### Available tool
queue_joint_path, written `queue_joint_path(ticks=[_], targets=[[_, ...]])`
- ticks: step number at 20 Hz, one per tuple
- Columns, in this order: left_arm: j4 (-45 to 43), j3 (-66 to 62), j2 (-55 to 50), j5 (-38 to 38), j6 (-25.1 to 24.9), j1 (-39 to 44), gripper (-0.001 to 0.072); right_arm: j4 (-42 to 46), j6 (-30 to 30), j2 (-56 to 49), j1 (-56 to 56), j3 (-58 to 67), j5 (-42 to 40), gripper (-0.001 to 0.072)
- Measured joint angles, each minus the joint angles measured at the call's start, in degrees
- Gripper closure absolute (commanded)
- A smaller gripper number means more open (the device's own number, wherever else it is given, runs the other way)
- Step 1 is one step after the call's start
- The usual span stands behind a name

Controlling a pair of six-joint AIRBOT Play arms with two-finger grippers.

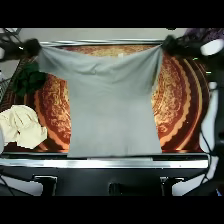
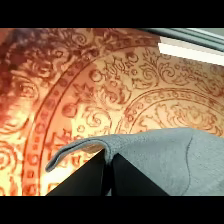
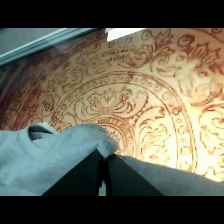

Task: Fold the clothes and pants, and hang the long-sleeved shirts on hangers.

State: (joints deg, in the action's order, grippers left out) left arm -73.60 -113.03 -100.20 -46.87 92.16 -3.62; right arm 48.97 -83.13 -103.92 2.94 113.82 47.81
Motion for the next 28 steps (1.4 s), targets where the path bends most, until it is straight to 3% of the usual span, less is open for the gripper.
queue_joint_path(ticks=[5, 8, 9, 10, 12, 16, 19, 22, 24, 28], targets=[[0.1, 0.0, -9.4, 1.9, 0.0, 2.4, 0.0691, 2.0, -4.7, -9.9, -3.7, -0.1, -0.1, 0.0668], [0.1, 0.0, -12.5, -2.6, 0.0, 3.4, 0.0691, 4.3, -7.6, -12.9, -4.2, -0.1, 5.7, 0.0424], [0.2, 0.0, -13.0, -4.1, 0.0, 3.6, 0.0691, 4.8, -8.1, -13.1, -4.2, -0.1, 7.6, 0.0294], [0.5, -0.2, -13.4, -5.7, 0.0, 3.7, 0.0691, 5.3, -8.5, -13.0, -3.9, -0.1, 10.3, 0.0217], [0.8, -0.9, -13.8, -8.7, 0.0, 3.7, 0.0691, 5.9, -8.2, -11.8, -2.5, -0.1, 15.9, 0.0214], [1.4, -2.7, -14.0, -14.8, 0.0, 3.5, 0.0691, 8.9, -2.1, -5.7, 3.9, -1.2, 30.6, 0.0209], [1.5, -3.2, -13.8, -18.6, 0.0, 3.4, 0.0691, 10.5, 0.9, 0.6, 10.4, -9.4, 37.4, 0.0208], [2.2, -3.4, -13.8, -21.0, 0.0, 3.4, 0.0691, 10.8, 3.7, 8.6, 16.0, -25.9, 38.4, 0.0207], [2.8, -3.4, -13.8, -21.9, 0.0, 3.4, 0.0691, 10.4, 5.7, 13.5, 18.1, -37.3, 36.3, 0.0157], [3.4, -3.5, -13.8, -22.7, 0.0, 3.4, 0.0691, 7.0, 9.0, 18.4, 19.5, -54.3, 31.0, 0.0157]])
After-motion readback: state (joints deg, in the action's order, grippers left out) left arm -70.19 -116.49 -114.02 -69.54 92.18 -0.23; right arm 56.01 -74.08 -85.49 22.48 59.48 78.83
